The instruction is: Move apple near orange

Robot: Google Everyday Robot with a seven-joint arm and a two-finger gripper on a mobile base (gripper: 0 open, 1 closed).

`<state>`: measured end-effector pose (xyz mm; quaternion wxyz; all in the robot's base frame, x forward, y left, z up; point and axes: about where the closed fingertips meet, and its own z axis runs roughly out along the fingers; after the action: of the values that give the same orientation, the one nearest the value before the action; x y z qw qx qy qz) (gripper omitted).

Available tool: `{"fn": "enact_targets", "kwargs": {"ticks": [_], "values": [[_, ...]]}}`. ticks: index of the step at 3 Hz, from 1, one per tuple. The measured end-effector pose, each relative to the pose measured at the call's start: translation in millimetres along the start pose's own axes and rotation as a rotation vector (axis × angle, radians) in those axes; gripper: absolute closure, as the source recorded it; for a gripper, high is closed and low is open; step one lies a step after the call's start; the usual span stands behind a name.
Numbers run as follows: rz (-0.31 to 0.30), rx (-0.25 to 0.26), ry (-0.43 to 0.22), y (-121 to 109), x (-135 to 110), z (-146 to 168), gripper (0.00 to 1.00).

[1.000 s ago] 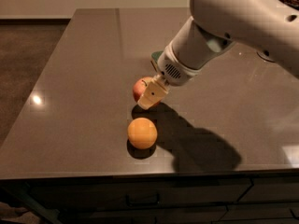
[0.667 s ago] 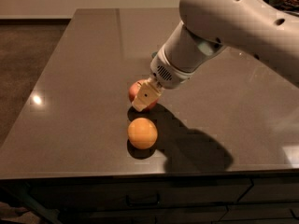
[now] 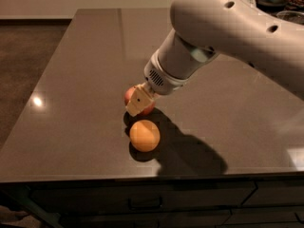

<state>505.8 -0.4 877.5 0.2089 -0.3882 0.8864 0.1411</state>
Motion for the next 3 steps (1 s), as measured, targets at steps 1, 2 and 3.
{"fn": "enact_targets", "kwargs": {"ticks": [1,2,3], "values": [[0.018,0.005,0.016,6,-1,1,0.51],[0.020,0.001,0.035,15,-3,3,0.28],[0.011,-0.018,0.041,22,-8,8,0.05]]}}
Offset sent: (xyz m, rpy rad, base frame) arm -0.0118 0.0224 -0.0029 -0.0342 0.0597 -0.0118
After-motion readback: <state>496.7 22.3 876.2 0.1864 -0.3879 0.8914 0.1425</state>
